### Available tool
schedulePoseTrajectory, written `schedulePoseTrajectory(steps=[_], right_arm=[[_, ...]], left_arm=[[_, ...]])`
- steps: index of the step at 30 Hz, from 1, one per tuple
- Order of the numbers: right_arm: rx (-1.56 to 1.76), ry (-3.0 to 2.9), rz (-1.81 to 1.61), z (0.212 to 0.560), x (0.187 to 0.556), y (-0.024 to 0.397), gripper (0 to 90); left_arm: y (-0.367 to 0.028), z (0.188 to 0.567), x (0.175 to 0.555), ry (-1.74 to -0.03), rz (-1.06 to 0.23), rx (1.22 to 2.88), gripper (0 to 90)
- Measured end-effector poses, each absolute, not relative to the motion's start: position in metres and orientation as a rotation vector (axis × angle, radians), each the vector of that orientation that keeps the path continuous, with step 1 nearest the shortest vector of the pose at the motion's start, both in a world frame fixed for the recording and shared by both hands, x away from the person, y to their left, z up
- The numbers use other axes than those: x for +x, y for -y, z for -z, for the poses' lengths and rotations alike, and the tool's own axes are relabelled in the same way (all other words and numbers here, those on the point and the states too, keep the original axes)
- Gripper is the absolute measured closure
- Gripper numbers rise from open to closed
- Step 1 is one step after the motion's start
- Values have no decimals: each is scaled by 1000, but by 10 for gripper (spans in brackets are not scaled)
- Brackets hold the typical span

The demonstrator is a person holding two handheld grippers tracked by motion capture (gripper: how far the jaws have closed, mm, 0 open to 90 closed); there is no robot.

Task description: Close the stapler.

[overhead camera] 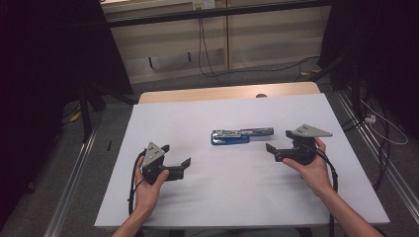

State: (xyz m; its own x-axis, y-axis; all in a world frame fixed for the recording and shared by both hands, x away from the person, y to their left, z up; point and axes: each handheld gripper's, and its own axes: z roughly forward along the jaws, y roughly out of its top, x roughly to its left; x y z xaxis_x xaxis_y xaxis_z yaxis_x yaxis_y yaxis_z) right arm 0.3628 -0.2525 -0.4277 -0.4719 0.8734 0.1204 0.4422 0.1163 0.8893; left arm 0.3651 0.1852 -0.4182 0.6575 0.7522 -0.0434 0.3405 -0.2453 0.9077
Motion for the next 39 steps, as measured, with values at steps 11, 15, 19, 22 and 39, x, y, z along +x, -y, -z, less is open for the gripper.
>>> schedulePoseTrajectory(steps=[11, 15, 19, 22, 39], right_arm=[[1276, -1957, -1314, 428, 369, 251, 69], [1283, -1973, -1301, 431, 372, 250, 68], [1296, -1973, -1291, 433, 374, 251, 68], [1300, -1970, -1288, 434, 376, 253, 68], [1310, -1972, -1274, 436, 387, 250, 82]], left_arm=[[-164, 417, 386, -828, -457, 1867, 75], [-157, 419, 394, -793, -422, 1880, 75], [-151, 422, 402, -799, -418, 1893, 75], [-146, 422, 406, -798, -445, 1900, 75], [-126, 423, 427, -808, -487, 1907, 75]])
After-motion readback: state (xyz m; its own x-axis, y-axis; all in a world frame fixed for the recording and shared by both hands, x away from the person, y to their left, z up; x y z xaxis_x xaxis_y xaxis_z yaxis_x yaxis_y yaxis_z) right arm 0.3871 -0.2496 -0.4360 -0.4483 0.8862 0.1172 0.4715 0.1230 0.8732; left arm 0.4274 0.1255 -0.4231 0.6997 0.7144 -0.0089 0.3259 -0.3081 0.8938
